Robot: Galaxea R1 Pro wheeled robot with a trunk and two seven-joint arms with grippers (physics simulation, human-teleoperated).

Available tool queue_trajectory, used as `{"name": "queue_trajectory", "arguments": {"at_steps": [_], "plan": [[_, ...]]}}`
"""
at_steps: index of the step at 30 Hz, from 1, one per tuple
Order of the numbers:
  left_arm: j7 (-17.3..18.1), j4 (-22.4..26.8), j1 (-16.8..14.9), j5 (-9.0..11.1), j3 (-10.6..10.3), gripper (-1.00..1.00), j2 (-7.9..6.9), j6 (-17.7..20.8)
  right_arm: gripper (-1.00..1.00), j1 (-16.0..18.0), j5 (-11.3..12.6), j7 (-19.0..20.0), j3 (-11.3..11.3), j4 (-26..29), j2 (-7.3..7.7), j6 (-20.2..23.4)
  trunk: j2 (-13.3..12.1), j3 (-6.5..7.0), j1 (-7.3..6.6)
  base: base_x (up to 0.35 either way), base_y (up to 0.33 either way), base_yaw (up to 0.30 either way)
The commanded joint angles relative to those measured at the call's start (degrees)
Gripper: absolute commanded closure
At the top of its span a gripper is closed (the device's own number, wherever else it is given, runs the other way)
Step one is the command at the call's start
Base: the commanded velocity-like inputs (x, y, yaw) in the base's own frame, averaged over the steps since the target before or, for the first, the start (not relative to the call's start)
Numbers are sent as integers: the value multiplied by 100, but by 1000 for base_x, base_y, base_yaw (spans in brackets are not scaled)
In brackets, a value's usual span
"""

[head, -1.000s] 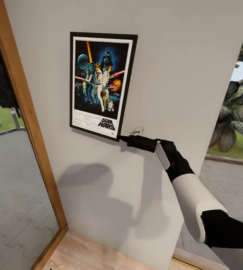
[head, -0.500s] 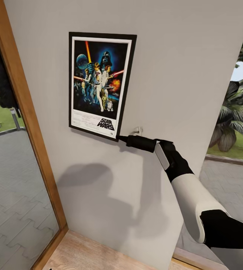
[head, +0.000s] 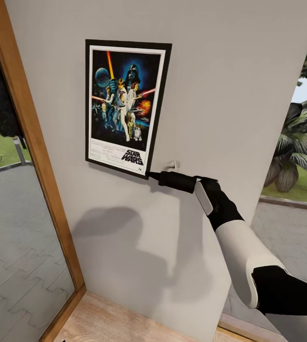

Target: Pick up the poster from the kitchen countertop and hang it on one of the wall nails in the kitchen.

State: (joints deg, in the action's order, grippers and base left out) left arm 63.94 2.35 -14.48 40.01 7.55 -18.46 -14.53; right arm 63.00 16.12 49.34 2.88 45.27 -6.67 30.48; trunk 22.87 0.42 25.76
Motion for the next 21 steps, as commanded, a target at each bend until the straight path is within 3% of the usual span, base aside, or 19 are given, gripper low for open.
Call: {"name": "queue_trajectory", "arguments": {"at_steps": [1, 21], "plan": [[13, -6, -2, -45, 45, -100, 0, -32, 100, 2, 49, -4, 2, 0, -6, 46, 4, -2, 2, 0, 0, 0], [13, -6, -2, -45, 45, -100, 0, -32, 100, 2, 42, -91, 10, -8, -19, 46, 4, -2, 2, 0, 0, 0]]}}
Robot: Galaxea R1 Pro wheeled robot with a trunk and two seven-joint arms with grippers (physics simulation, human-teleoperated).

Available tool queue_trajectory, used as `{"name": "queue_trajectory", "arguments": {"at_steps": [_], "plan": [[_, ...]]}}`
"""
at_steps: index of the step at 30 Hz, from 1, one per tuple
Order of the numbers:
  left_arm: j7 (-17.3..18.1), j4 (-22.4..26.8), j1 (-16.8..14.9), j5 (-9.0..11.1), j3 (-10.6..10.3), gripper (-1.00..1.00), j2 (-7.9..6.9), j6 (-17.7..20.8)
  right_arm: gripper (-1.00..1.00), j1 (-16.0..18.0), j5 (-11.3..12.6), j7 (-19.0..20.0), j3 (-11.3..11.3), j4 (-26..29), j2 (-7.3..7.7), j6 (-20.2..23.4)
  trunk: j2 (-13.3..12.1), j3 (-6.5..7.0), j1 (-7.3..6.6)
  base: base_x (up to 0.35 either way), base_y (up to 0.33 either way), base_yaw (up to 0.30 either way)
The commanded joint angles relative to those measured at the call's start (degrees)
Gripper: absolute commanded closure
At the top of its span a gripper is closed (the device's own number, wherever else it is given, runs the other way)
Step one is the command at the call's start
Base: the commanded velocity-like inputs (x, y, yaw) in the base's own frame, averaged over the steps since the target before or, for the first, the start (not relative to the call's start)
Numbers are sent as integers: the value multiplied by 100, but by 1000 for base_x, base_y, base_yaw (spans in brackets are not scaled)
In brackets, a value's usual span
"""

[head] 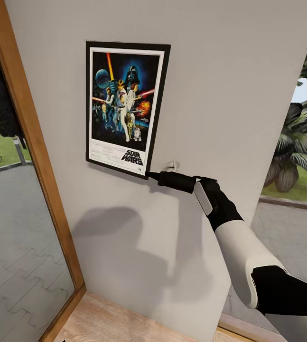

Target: Pick up the poster from the kitchen countertop and hang it on one of the wall nails in the kitchen.

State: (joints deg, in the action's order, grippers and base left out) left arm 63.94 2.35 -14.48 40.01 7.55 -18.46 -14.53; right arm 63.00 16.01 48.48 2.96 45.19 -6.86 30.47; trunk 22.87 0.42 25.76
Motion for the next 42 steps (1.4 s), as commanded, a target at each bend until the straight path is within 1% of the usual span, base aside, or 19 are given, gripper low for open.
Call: {"name": "queue_trajectory", "arguments": {"at_steps": [1, 4, 9, 12, 19, 38, 42], "plan": [[13, -6, -2, -45, 45, -100, 0, -32, 100, 2, 52, -61, 2, -1, 1, 47, 4, -2, 2, 0, 0, 0], [13, -6, -2, -45, 45, -100, 0, -32, 100, 2, 54, -137, 6, -1, 1, 47, 4, -2, 2, 0, 0, 0], [13, -6, -2, -45, 45, -100, 0, -32, 100, 2, 58, -165, 342, 5, 1, 47, 4, -2, 2, 0, 0, 0], [13, -6, -2, -45, 45, -100, 0, -32, 100, 2, 59, -169, 422, 6, 1, 47, 4, -2, 2, 0, 0, 0], [13, -6, -2, -45, 45, -100, 0, -32, 100, 2, 61, -172, 464, 15, 1, 47, 4, -2, 2, 0, 0, 0], [13, -6, -2, -45, 45, -100, 0, -32, 100, 2, 68, -172, 460, 36, 1, 47, 4, -2, 2, 0, 0, 0], [13, -6, -2, -45, 45, -100, 0, -32, 100, 2, 127, -172, 460, 36, 1, 47, 4, -2, 2, 0, 0, 0]]}}
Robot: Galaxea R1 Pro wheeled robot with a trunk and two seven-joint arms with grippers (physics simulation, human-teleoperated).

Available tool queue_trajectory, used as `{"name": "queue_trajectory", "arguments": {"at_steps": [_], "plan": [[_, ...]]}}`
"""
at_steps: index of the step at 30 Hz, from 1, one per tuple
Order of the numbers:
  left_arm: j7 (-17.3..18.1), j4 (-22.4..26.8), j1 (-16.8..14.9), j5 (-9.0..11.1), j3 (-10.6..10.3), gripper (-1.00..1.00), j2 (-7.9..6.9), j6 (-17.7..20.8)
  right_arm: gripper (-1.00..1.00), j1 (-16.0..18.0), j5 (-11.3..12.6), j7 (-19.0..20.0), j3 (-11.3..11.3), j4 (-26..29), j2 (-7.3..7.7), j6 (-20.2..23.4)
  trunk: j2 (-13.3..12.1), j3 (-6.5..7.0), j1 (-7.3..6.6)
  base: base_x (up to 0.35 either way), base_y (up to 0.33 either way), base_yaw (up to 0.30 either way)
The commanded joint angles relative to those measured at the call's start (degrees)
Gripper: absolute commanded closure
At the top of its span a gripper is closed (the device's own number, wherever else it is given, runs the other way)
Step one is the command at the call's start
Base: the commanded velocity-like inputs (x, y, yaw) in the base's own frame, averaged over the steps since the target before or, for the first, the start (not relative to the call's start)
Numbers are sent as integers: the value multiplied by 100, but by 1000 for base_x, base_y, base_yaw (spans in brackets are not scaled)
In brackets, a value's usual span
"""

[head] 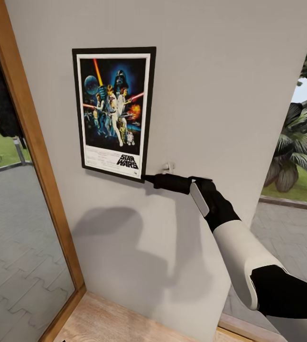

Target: Pick up the poster from the kitchen countertop and hang it on one of the wall nails in the kitchen.

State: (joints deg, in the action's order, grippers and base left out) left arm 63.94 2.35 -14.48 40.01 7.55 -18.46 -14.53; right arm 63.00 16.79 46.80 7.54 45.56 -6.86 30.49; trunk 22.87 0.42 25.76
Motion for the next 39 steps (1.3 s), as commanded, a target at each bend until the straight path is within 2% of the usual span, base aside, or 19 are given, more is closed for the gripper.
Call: {"name": "queue_trajectory", "arguments": {"at_steps": [1, 39], "plan": [[13, -6, -2, -45, 45, -100, 0, -32, 100, 2, 81, -4, 2, -1, 1, 45, 4, -3, 2, 0, 0, 0], [13, -6, -2, -45, 45, -100, 0, -32, 100, -7, 131, -4, 2, -66, 1, 45, 4, -3, 2, 0, 0, 0]]}}
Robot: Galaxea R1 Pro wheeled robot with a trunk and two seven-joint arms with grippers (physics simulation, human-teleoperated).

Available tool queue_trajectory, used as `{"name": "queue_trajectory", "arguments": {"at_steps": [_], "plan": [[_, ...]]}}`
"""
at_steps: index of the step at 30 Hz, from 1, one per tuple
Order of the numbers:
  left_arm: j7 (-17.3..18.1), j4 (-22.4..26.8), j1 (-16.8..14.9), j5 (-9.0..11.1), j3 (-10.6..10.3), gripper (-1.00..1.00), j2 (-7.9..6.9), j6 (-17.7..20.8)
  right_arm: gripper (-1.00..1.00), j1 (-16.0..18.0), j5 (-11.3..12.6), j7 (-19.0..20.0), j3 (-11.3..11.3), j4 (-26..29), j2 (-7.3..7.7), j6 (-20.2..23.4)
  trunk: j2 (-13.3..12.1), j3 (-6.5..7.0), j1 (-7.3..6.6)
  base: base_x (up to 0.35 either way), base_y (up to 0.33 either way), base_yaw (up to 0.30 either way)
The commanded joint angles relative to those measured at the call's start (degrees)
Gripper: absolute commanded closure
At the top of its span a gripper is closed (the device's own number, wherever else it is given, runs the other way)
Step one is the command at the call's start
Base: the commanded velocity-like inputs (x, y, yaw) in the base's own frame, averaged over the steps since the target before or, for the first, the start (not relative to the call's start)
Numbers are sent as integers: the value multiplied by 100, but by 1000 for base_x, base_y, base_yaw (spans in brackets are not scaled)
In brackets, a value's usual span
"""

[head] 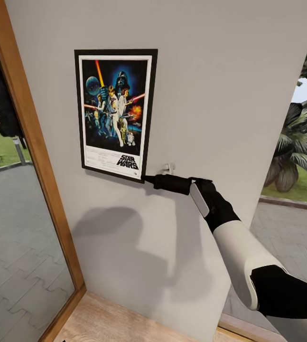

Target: Pick up the poster from the kitchen countertop and hang it on one of the wall nails in the kitchen.

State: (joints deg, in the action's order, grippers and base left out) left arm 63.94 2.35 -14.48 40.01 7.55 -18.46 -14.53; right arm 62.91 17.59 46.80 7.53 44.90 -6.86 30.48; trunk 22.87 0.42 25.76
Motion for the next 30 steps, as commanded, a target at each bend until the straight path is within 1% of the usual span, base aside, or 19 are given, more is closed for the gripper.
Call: {"name": "queue_trajectory", "arguments": {"at_steps": [1, 13, 30], "plan": [[13, -6, -2, -45, 45, -100, 0, -32, 100, 2, 52, -4, 2, 0, 1, 46, 4, -2, 2, 0, 0, 0], [13, -6, -2, -45, 45, -100, 0, -32, 100, 2, 52, -4, 3, -156, 1, 44, 4, -2, 2, 0, 0, 0], [13, -6, -2, -45, 45, -100, 0, -32, 100, 2, 52, -4, 3, -184, 1, 44, 4, -2, 2, 0, 0, 0]]}}
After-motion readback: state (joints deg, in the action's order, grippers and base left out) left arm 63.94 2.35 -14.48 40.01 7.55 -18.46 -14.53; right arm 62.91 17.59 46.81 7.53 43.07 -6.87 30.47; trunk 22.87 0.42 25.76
